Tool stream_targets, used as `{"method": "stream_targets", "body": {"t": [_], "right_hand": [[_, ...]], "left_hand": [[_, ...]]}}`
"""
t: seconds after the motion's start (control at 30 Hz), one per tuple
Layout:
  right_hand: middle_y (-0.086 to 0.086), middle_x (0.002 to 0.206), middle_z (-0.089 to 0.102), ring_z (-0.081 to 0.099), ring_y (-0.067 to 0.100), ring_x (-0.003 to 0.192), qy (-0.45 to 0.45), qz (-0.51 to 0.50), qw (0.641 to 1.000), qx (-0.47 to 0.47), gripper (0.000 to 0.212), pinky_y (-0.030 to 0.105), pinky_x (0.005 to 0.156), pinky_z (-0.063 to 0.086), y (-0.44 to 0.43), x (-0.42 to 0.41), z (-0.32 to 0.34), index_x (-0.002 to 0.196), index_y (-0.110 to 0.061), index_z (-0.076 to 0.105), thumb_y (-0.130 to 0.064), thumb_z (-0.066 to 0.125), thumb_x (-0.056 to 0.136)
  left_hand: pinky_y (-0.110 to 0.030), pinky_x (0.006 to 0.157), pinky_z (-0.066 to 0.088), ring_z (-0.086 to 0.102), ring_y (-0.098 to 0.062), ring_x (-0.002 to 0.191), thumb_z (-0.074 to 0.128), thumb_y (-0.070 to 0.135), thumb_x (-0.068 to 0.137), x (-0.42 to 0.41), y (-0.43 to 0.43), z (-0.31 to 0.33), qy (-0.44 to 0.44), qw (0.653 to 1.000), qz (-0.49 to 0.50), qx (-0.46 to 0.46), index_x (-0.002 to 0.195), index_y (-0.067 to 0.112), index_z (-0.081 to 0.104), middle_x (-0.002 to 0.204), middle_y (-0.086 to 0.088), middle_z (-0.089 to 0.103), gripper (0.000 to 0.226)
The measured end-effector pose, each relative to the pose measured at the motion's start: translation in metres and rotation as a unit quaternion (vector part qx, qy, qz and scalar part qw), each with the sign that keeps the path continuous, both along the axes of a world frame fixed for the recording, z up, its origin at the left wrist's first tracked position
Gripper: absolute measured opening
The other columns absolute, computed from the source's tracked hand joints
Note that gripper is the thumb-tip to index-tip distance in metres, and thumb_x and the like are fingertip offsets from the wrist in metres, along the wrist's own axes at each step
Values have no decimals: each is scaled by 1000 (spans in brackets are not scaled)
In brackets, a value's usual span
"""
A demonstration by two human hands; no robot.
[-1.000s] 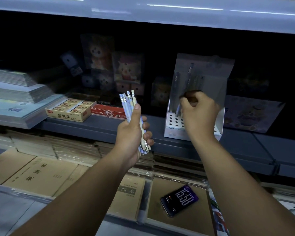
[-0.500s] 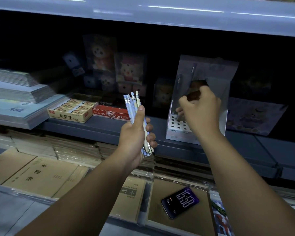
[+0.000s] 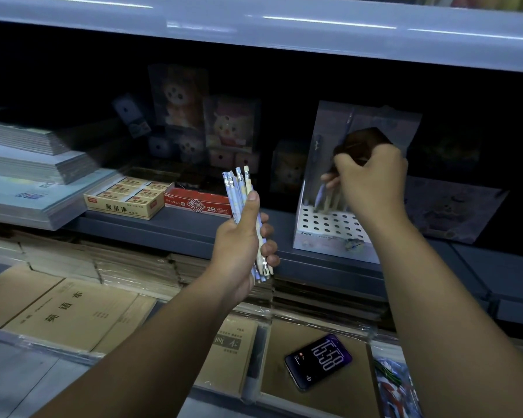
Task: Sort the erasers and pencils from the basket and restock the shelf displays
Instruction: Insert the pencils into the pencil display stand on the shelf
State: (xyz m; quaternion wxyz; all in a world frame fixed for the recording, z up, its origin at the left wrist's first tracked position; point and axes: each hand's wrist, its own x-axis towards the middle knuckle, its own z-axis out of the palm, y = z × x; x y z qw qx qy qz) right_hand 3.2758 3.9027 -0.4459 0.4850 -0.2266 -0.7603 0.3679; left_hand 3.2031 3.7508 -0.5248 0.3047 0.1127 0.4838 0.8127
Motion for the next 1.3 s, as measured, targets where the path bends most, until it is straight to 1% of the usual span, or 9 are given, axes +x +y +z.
{"method": "stream_targets", "body": {"t": [0.1, 0.23, 0.33, 0.47, 0.63, 0.8, 0.9, 1.03, 1.3], "right_hand": [[12, 70, 72, 72, 19, 57, 18, -20, 1000, 13, 8, 38, 60, 61, 5, 0, 4, 85, -2, 67, -6, 61, 88], [5, 83, 72, 67, 18, 75, 10, -53, 997, 46, 9, 27, 64, 52, 10, -2, 6, 84, -18, 74, -11, 68, 85], [11, 101, 67, 61, 20, 83, 19, -51, 998, 36, 15, 20, 68, 41, 13, -6, 2, 78, -28, 68, -16, 73, 87], [9, 107, 67, 64, 21, 89, 23, -66, 997, 34, 29, 22, 74, 45, 14, -10, 0, 68, -38, 61, -20, 76, 85], [8, 111, 65, 61, 20, 91, 6, -73, 997, 28, 34, 23, 76, 45, 14, -11, -4, 64, -37, 57, -21, 77, 86], [1, 95, 71, 65, 18, 86, -31, -90, 995, 10, 6, 24, 71, 48, 16, -15, -14, 82, -22, 72, -25, 77, 84], [-1, 86, 71, 67, 21, 82, -59, -116, 991, 19, 11, 27, 68, 52, 15, -18, -20, 90, -17, 76, -24, 73, 83], [7, 80, 72, 67, 32, 78, -100, -150, 983, 46, 16, 42, 70, 58, 6, -20, -22, 88, -15, 78, -21, 64, 83], [4, 72, 58, 48, 29, 69, -139, -227, 961, 82, 13, 31, 63, 33, -5, -20, -28, 82, -10, 69, -20, 62, 87]], "left_hand": [[-24, 45, 32, 34, -12, 47, 60, 57, 95, 0, 1, -1, 4, 1000, -5, -4, 94, 13, 52, 63, 3, 43, 44], [-24, 45, 33, 34, -12, 47, 60, 56, 95, 1, 1, -3, 5, 1000, -8, -5, 94, 13, 52, 64, 2, 43, 44], [-24, 45, 33, 34, -12, 47, 60, 56, 95, 1, 1, -2, 5, 1000, -6, -7, 96, 12, 53, 64, 2, 43, 44], [-23, 44, 33, 34, -12, 47, 60, 56, 95, 2, 2, -1, 3, 1000, -5, -9, 95, 13, 53, 63, 2, 43, 44], [-23, 44, 33, 35, -11, 46, 60, 56, 95, 1, 1, -3, 1, 1000, -7, -10, 95, 13, 53, 63, 3, 44, 43], [-23, 44, 33, 36, -11, 46, 60, 56, 95, 0, 2, -4, -1, 1000, -13, -11, 94, 13, 53, 62, 3, 44, 43], [-23, 44, 33, 35, -11, 45, 60, 56, 96, 0, 2, -3, -1, 1000, -11, -12, 93, 13, 53, 61, 3, 44, 43], [-24, 46, 33, 35, -11, 46, 59, 56, 96, 2, 2, -3, 3, 1000, -12, -13, 95, 13, 53, 63, 2, 44, 44], [-24, 45, 34, 35, -12, 48, 59, 56, 96, 5, 2, 1, 8, 1000, -14, -13, 97, 12, 53, 63, 3, 44, 45]]}}
